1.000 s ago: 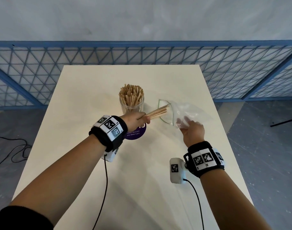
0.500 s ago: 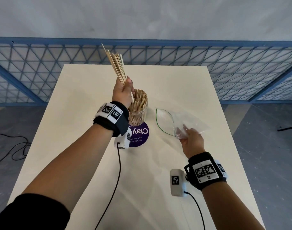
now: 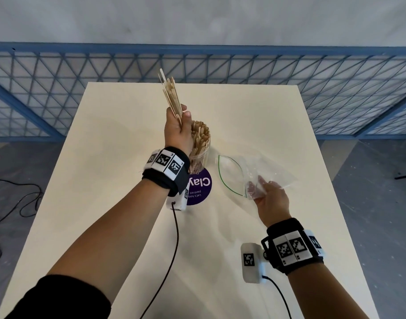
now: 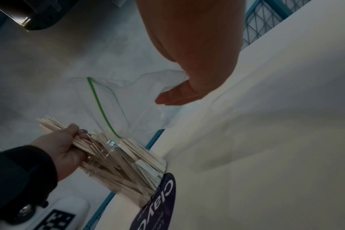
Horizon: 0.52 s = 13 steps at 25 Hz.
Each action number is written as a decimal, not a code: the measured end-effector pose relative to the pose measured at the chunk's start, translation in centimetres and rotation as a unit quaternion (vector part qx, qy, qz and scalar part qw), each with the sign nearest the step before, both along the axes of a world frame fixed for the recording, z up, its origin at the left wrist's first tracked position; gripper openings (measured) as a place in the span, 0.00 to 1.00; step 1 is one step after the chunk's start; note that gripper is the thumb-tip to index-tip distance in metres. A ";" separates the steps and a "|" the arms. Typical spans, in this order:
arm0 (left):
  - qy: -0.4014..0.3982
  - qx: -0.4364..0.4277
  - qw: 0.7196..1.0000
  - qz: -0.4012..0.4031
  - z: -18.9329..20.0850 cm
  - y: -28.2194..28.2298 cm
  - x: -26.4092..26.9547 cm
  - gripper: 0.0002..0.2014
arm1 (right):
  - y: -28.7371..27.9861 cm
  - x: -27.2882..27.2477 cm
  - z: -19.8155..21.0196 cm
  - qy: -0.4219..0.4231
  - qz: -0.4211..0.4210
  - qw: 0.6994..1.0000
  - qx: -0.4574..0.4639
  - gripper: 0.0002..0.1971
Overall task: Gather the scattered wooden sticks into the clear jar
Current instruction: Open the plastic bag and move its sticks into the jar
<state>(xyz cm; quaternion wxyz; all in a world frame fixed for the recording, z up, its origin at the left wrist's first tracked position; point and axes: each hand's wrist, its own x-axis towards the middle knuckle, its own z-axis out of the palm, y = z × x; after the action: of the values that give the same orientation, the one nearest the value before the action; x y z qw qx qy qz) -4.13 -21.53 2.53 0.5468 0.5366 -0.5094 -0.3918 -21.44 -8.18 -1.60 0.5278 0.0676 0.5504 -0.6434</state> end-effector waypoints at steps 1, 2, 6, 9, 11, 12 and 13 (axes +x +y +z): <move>-0.002 -0.003 1.000 0.001 0.1 0.1 -0.1 0.02 | 0.0 0.1 -0.1 0.000 0.000 1.000 0.001 0.17; -0.005 -0.003 1.000 0.006 0.1 0.2 -0.2 0.05 | 0.0 0.2 -0.2 0.000 -0.003 1.000 0.002 0.16; -0.002 0.011 0.999 0.044 -0.1 0.2 -0.5 0.13 | 0.0 0.2 -0.7 -0.002 -0.001 1.000 0.002 0.17; 0.031 0.015 0.998 0.055 -0.2 0.1 -0.5 0.14 | 0.0 0.1 -0.9 0.000 0.001 1.000 0.004 0.18; 0.046 0.007 0.997 0.056 -0.2 0.1 -0.6 0.12 | 0.0 0.0 -1.1 0.000 -0.001 1.000 0.005 0.17; 0.051 -0.001 0.997 0.056 0.0 0.3 -0.6 0.10 | 0.0 -0.1 -1.2 0.000 -0.002 1.000 0.003 0.16; 0.053 -0.010 0.997 0.055 0.1 0.3 -0.7 0.08 | 0.1 -0.1 -1.3 0.000 -0.003 1.000 0.001 0.15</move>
<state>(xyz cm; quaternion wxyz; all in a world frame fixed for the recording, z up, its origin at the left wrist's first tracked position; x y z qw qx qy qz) -4.81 -21.18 2.64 0.5995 0.5365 -0.4534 -0.3837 -21.56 -8.10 -2.92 0.5261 0.0698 0.5505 -0.6445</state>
